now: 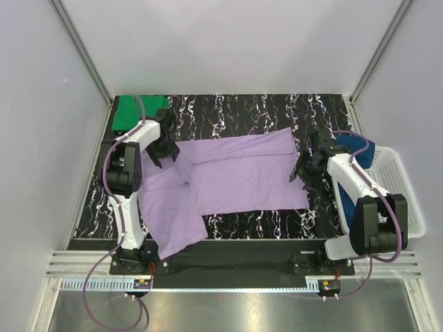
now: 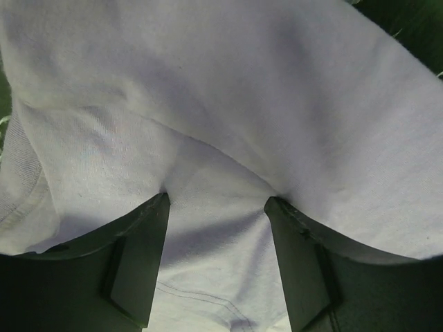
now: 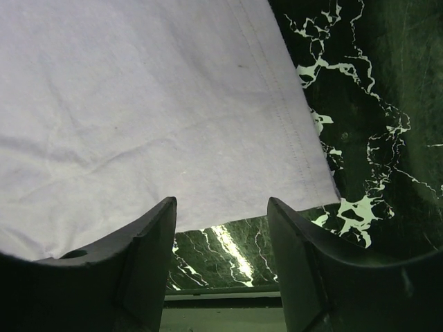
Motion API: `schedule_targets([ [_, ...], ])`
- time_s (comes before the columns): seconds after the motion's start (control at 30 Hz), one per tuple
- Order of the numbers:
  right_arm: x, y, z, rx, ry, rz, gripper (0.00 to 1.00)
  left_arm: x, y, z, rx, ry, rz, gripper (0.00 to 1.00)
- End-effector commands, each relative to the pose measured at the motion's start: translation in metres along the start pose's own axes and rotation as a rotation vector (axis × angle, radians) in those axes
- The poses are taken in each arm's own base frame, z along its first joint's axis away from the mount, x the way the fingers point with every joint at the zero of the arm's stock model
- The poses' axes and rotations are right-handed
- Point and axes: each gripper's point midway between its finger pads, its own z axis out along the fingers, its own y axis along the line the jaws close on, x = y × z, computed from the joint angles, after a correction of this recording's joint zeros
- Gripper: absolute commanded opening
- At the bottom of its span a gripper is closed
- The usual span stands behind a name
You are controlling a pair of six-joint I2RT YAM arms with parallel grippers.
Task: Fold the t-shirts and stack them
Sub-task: Fold the tshirt
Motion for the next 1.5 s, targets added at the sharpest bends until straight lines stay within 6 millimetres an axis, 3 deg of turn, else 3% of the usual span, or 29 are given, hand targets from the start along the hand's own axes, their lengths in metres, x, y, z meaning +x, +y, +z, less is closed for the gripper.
schedule_targets([
  [0.0, 0.004, -0.001, -0.005, 0.002, 0.012, -0.010, 0.63, -0.031, -0.017, 0.016, 0.047, -0.039, -0.029, 0.64],
  [0.1, 0.008, -0.003, -0.002, 0.007, 0.031, -0.011, 0.64, -0.053, -0.033, 0.022, 0.097, -0.044, -0.026, 0.62],
  [0.2, 0.010, -0.002, 0.000, 0.010, 0.062, -0.022, 0.64, -0.075, -0.043, 0.013, 0.107, -0.072, -0.004, 0.62],
  [0.27, 0.013, -0.004, 0.003, 0.023, 0.085, -0.019, 0.65, -0.087, -0.047, -0.007, 0.131, -0.108, 0.011, 0.61],
  [0.33, 0.019, -0.006, 0.008, 0.030, 0.106, -0.006, 0.65, -0.087, -0.044, -0.023, 0.150, -0.116, 0.021, 0.61],
  [0.37, 0.020, -0.007, 0.010, 0.032, 0.109, 0.005, 0.65, -0.091, -0.042, -0.047, 0.182, -0.148, 0.018, 0.61],
  [0.4, 0.020, -0.006, 0.012, 0.028, 0.105, 0.030, 0.65, -0.088, -0.040, -0.058, 0.204, -0.153, 0.018, 0.61],
  [0.43, 0.026, -0.007, 0.015, 0.025, 0.118, 0.044, 0.64, -0.073, -0.031, -0.056, 0.196, -0.128, 0.019, 0.61],
  [0.47, 0.028, -0.007, 0.018, 0.022, 0.126, 0.056, 0.61, -0.068, -0.026, -0.068, 0.218, -0.136, 0.006, 0.60],
  [0.57, 0.035, -0.011, 0.026, 0.035, 0.152, 0.080, 0.58, -0.036, 0.000, -0.107, 0.261, -0.162, -0.013, 0.59],
  [0.6, 0.035, -0.011, 0.028, 0.038, 0.151, 0.079, 0.56, -0.028, 0.009, -0.136, 0.297, -0.209, -0.024, 0.57],
  [0.63, 0.037, -0.014, 0.030, 0.048, 0.156, 0.075, 0.55, 0.000, 0.029, -0.126, 0.247, -0.156, -0.019, 0.56],
  [0.77, 0.027, -0.018, 0.027, 0.065, 0.103, 0.029, 0.52, 0.080, 0.082, -0.127, 0.191, -0.087, -0.079, 0.50],
  [0.8, 0.021, -0.016, 0.023, 0.063, 0.088, 0.005, 0.51, 0.107, 0.102, -0.113, 0.128, -0.050, -0.074, 0.50],
  [0.83, 0.018, -0.016, 0.021, 0.068, 0.078, -0.011, 0.51, 0.119, 0.116, -0.120, 0.128, -0.060, -0.088, 0.49],
  [0.9, 0.015, -0.008, 0.016, 0.059, 0.069, -0.065, 0.50, 0.142, 0.141, -0.107, 0.062, -0.055, -0.123, 0.47],
  [0.97, 0.017, 0.001, 0.015, 0.045, 0.071, -0.105, 0.49, 0.154, 0.156, -0.109, 0.052, -0.058, -0.171, 0.46],
  [1.07, 0.031, 0.052, 0.010, -0.103, 0.071, -0.243, 0.49, 0.164, 0.175, -0.104, 0.005, -0.065, -0.189, 0.46],
  [1.13, 0.065, 0.099, 0.004, -0.234, 0.144, -0.365, 0.50, 0.161, 0.175, -0.106, 0.008, -0.083, -0.182, 0.46],
  [1.2, 0.083, 0.143, -0.005, -0.359, 0.178, -0.428, 0.50, 0.155, 0.174, -0.112, 0.020, -0.105, -0.175, 0.46],
  [1.23, 0.114, 0.164, -0.007, -0.405, 0.240, -0.506, 0.50, 0.155, 0.174, -0.114, 0.021, -0.104, -0.160, 0.45],
  [1.3, 0.128, 0.198, -0.017, -0.468, 0.229, -0.581, 0.51, 0.160, 0.177, -0.114, 0.016, -0.084, -0.152, 0.45],
  [1.33, 0.151, 0.210, -0.015, -0.485, 0.266, -0.635, 0.51, 0.164, 0.179, -0.112, 0.011, -0.071, -0.147, 0.45],
  [1.4, 0.161, 0.236, -0.024, -0.536, 0.271, -0.660, 0.52, 0.181, 0.182, -0.103, 0.004, -0.009, -0.166, 0.45],
  [1.47, 0.169, 0.245, -0.018, -0.535, 0.295, -0.661, 0.52, 0.190, 0.179, -0.098, 0.017, 0.025, -0.210, 0.45],
])
